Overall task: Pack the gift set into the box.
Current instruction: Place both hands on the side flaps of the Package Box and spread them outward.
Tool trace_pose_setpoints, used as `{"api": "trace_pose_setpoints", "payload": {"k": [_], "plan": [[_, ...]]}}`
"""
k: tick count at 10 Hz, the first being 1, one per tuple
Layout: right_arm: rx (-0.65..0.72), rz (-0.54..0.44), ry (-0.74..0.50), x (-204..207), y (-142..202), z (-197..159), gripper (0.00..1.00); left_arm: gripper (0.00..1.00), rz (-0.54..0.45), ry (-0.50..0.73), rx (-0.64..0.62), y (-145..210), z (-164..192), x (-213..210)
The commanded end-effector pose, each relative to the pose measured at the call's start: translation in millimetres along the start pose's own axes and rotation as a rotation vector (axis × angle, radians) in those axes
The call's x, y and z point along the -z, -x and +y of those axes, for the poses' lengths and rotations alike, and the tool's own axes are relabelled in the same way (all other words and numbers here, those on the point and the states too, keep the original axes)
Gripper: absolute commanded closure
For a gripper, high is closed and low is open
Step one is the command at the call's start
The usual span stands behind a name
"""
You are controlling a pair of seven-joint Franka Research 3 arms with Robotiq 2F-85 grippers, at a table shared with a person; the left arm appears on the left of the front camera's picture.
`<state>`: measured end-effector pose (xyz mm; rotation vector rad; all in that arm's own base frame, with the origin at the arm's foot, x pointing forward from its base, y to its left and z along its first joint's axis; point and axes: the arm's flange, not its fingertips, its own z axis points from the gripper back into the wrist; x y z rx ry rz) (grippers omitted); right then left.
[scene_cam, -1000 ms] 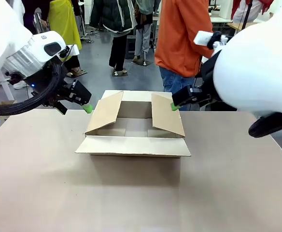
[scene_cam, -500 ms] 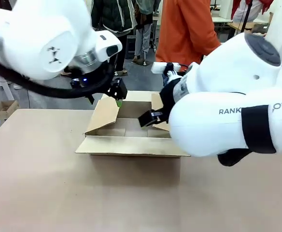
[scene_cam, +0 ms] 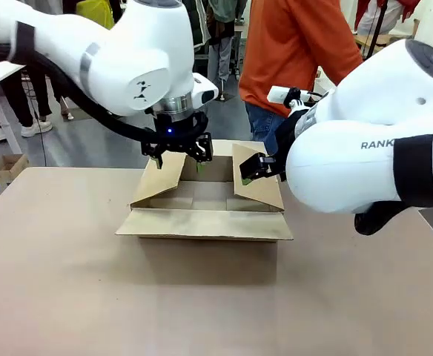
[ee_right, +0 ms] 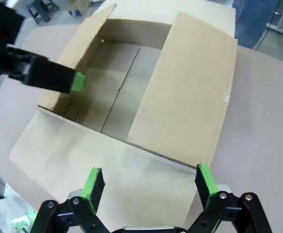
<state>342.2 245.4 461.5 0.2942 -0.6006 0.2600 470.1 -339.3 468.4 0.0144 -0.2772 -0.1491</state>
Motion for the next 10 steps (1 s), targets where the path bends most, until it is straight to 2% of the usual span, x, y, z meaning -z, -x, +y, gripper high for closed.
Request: {"api": "trace_pose_setpoints", "payload": {"k": [1,4,6,10], "plan": [[-0.012,-0.005,0.004,2.4,0.3,1.5,0.00,0.00,0.038,-0.049,-0.049,-25.1,-4.4,6.5],[-0.012,-0.005,0.004,2.4,0.3,1.5,0.00,0.00,0.025,-0.187,-0.144,-38.3,-1.7,32.7],[-0.012,-0.005,0.004,2.4,0.3,1.5,0.00,0.00,0.027,-0.281,-0.160,-46.0,4.2,43.5],[-0.012,-0.005,0.004,2.4,0.3,1.5,0.00,0.00,0.120,-0.271,-0.138,-43.3,30.3,51.2]]}}
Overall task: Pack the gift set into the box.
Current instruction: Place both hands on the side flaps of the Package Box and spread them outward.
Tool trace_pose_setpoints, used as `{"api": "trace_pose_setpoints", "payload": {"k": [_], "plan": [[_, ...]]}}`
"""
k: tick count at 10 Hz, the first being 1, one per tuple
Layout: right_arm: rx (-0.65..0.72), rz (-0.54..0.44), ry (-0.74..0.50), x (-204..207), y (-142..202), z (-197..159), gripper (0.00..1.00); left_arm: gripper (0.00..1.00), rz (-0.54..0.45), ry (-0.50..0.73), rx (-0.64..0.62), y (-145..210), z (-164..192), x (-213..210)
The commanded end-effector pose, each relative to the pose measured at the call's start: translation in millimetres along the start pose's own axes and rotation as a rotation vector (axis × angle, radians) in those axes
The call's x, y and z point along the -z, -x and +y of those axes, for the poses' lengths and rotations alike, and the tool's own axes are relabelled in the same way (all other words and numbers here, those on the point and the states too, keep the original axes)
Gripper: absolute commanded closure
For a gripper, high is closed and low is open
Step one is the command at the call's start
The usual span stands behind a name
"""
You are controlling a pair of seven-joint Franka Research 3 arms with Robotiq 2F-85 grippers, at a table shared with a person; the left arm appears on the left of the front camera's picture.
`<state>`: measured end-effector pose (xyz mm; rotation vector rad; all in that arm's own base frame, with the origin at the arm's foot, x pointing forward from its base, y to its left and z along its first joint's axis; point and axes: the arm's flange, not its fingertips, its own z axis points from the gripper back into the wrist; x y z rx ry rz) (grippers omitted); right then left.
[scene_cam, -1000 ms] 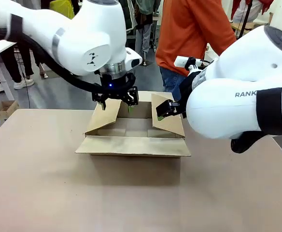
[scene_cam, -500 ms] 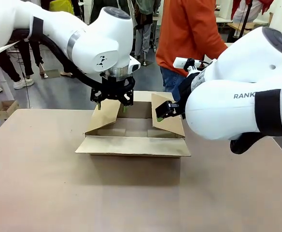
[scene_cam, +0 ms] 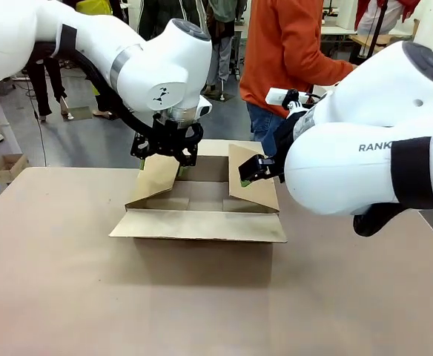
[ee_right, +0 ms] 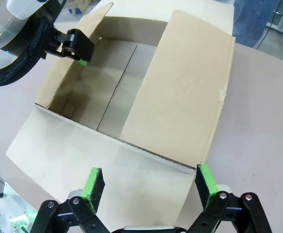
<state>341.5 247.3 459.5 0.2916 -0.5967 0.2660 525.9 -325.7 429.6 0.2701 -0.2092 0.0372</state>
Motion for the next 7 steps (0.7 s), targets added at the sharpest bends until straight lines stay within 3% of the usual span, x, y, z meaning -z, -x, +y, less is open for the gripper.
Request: {"api": "trace_pose_setpoints", "payload": {"k": [1,7], "plan": [[-0.006,-0.010,0.004,0.5,-1.2,-0.2,0.00,0.00,0.036,0.008,0.013,-3.5,13.8,2.3],[-0.006,-0.010,0.004,0.5,-1.2,-0.2,0.00,0.00,-0.103,-0.006,-0.066,3.1,48.3,-29.0]]}}
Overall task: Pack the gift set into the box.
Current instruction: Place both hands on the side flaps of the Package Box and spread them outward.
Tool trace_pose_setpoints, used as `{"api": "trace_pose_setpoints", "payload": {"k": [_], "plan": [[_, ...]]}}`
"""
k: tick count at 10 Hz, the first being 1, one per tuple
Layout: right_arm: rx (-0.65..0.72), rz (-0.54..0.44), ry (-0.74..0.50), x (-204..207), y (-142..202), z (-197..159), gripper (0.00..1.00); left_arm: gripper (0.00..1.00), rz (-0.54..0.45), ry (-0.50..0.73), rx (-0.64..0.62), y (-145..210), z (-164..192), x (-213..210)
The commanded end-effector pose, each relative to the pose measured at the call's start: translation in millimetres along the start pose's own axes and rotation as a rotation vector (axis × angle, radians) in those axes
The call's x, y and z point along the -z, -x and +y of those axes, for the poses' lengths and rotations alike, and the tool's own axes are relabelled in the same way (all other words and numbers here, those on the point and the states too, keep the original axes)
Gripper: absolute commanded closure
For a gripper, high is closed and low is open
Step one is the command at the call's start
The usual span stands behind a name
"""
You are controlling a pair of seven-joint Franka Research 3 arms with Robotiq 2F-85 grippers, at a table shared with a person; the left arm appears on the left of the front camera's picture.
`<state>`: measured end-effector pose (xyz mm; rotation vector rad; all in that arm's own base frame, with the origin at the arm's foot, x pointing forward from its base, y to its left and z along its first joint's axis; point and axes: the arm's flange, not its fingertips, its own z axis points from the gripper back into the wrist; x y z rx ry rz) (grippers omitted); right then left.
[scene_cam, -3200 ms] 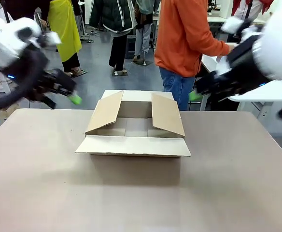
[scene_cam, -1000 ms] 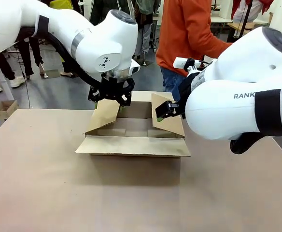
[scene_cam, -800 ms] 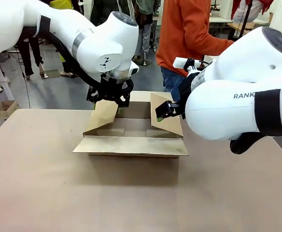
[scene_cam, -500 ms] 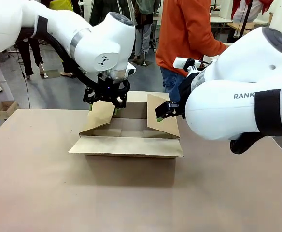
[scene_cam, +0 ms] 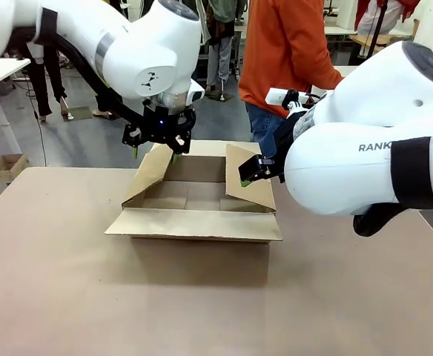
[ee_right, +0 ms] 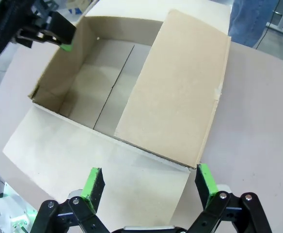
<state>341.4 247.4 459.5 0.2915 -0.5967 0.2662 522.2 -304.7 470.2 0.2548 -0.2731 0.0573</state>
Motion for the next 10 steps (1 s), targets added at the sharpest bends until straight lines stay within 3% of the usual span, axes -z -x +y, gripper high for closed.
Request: {"api": "trace_pose_setpoints", "payload": {"k": [1,5,10], "plan": [[-0.006,-0.010,0.004,0.4,-1.2,-0.3,0.00,0.00,-0.041,-0.027,-0.068,4.0,30.9,2.2],[-0.006,-0.010,0.004,0.4,-1.2,-0.3,0.00,0.00,0.000,-0.001,-0.197,-6.9,93.9,10.5],[-0.006,-0.010,0.004,0.4,-1.2,-0.3,0.00,0.00,0.104,0.194,-0.303,-4.1,177.8,47.4]]}}
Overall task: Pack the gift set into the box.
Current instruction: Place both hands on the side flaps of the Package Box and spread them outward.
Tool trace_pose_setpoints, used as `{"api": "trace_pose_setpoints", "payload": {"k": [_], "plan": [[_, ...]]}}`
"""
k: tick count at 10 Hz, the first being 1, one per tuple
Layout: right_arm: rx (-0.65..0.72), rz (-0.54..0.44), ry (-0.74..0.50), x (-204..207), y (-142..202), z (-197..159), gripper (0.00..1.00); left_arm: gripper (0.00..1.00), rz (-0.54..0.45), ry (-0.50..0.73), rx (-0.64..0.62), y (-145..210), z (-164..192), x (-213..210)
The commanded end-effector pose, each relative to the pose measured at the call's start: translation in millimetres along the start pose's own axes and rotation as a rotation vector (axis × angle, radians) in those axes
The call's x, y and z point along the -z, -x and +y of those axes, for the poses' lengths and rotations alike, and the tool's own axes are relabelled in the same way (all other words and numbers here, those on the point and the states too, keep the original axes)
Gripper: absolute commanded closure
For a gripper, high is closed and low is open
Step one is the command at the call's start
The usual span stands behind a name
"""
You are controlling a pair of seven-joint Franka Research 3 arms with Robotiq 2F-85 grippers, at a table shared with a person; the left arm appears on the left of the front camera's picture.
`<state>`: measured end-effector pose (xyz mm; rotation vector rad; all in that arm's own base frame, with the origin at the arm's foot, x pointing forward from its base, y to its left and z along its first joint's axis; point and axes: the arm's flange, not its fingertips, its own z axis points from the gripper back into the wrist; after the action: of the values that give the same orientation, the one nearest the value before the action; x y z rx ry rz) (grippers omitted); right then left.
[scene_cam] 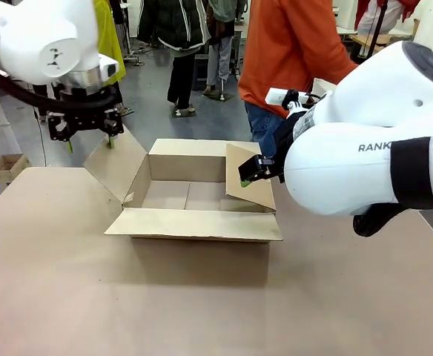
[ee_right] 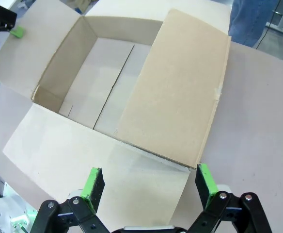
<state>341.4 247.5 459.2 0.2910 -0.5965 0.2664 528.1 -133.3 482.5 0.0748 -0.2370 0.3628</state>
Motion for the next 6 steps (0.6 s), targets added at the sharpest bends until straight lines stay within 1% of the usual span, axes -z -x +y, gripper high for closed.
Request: {"api": "trace_pose_setpoints", "payload": {"k": [1,3,4,5,6], "plan": [[-0.006,-0.011,0.004,0.2,-1.3,-0.3,0.00,0.00,0.089,0.144,0.084,-1.7,22.6,29.6],[-0.006,-0.011,0.004,0.2,-1.3,-0.3,0.00,0.00,0.118,0.154,0.048,-10.5,41.6,56.0],[-0.006,-0.011,0.004,0.2,-1.3,-0.3,0.00,0.00,0.156,0.224,0.049,-14.0,52.3,63.9],[-0.006,-0.011,0.004,0.2,-1.3,-0.3,0.00,0.00,0.097,0.131,0.044,-8.3,31.5,49.3],[-0.006,-0.011,0.004,0.2,-1.3,-0.3,0.00,0.00,0.097,0.131,0.044,-8.3,31.5,49.3]]}}
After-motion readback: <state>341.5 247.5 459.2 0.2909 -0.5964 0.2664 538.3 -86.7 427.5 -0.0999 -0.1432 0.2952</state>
